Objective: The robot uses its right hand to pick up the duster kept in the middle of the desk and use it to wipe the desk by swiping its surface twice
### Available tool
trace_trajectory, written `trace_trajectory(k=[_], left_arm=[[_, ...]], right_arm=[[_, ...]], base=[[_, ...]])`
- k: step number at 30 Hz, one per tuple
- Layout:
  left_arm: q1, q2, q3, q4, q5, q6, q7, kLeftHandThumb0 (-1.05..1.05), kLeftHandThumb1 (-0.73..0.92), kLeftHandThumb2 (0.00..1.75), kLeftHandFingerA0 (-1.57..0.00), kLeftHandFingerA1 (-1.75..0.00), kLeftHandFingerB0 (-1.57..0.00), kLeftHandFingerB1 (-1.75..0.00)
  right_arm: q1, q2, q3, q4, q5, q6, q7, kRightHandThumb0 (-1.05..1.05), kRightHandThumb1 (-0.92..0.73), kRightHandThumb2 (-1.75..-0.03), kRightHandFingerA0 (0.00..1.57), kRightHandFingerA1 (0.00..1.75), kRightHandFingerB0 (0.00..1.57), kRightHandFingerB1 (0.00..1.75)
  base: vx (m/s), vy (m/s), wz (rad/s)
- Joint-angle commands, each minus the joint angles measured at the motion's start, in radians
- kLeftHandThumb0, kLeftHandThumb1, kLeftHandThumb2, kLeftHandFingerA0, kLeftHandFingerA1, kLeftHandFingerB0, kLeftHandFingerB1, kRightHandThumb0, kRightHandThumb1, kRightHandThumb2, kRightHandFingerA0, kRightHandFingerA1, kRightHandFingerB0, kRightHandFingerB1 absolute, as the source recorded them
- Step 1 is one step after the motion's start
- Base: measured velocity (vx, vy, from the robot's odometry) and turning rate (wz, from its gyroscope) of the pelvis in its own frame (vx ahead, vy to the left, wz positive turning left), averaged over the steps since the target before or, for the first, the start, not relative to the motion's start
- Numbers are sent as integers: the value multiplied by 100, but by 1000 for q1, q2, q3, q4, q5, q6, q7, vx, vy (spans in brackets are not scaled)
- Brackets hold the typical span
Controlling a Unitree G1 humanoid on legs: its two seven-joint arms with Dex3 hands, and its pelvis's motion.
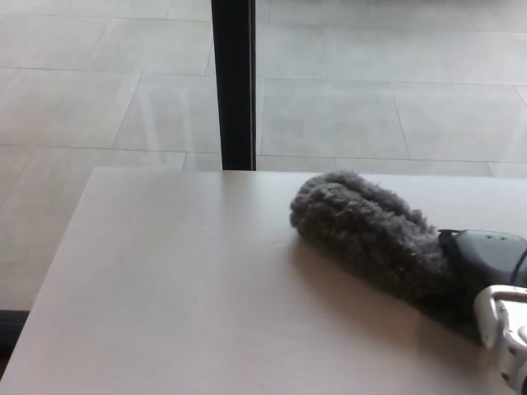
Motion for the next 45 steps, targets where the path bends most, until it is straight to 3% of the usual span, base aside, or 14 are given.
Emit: trace_trajectory(k=[1,5,7,11,16,20,21,24,29,31,35,37,41,45], left_arm=[[25,12,23,0,-23,-6,12,-46,59,58,-76,-62,-75,-57],[28,13,37,2,-37,6,2,-44,58,58,-73,-59,-75,-57],[28,13,38,2,-37,8,3,-44,57,57,-72,-58,-76,-58],[36,12,22,-2,-19,-6,3,-47,58,58,-73,-62,-74,-55],[44,8,27,-4,-25,-6,3,-47,57,58,-73,-58,-74,-54],[46,7,37,-8,-34,-6,-8,-46,59,58,-70,-59,-70,-52],[52,10,23,-11,-19,-21,-12,-47,63,59,-68,-58,-68,-52],[55,10,34,-12,-28,-16,-24,-48,61,58,-67,-57,-69,-53],[59,15,31,-7,-10,-22,-23,-46,64,60,-66,-53,-62,-49],[55,14,32,-6,-10,-16,-16,-45,61,59,-69,-57,-65,-49],[54,15,24,-4,-1,-17,-13,-45,62,59,-68,-55,-66,-49],[55,9,44,-8,-25,-12,-23,-45,60,58,-67,-58,-71,-54],[61,12,61,-7,-35,-8,-33,-46,61,58,-66,-59,-66,-54],[62,19,61,-8,-31,-9,-29,-46,60,58,-67,-57,-66,-53]], right_arm=[[31,-102,-444,126,432,210,70,-44,-64,-65,81,156,30,60],[69,-118,-531,117,463,144,40,-36,-62,-62,80,145,27,60],[84,-125,-600,110,504,126,61,-34,-62,-60,77,135,69,69],[88,-112,-672,111,524,137,52,-25,-59,-60,79,158,75,83],[106,-103,-679,118,483,127,50,-35,-61,-58,63,108,59,58],[109,-101,-695,117,468,125,44,-38,-62,-58,67,116,67,64],[99,-106,-686,122,450,147,41,-32,-64,-62,69,146,65,69],[100,-114,-684,120,441,151,47,-37,-68,-59,68,113,60,57],[99,-121,-706,128,471,150,11,-32,-67,-62,64,138,61,65],[104,-125,-711,123,490,137,11,-28,-67,-61,66,136,34,49],[101,-131,-672,114,484,129,32,-29,-69,-60,62,104,40,50],[87,-152,-604,118,445,126,91,-33,-62,-59,68,65,83,53],[66,-155,-596,123,487,102,114,-54,-69,-60,55,82,43,47],[10,-236,-473,91,425,71,278,-61,-72,-61,23,47,21,27]], base=[[0,0,0],[0,0,0],[0,0,0],[0,0,0],[0,0,0],[0,0,0],[0,0,0],[0,0,0],[0,0,0],[0,0,0],[0,0,0],[0,0,0],[0,0,0],[0,0,0]])
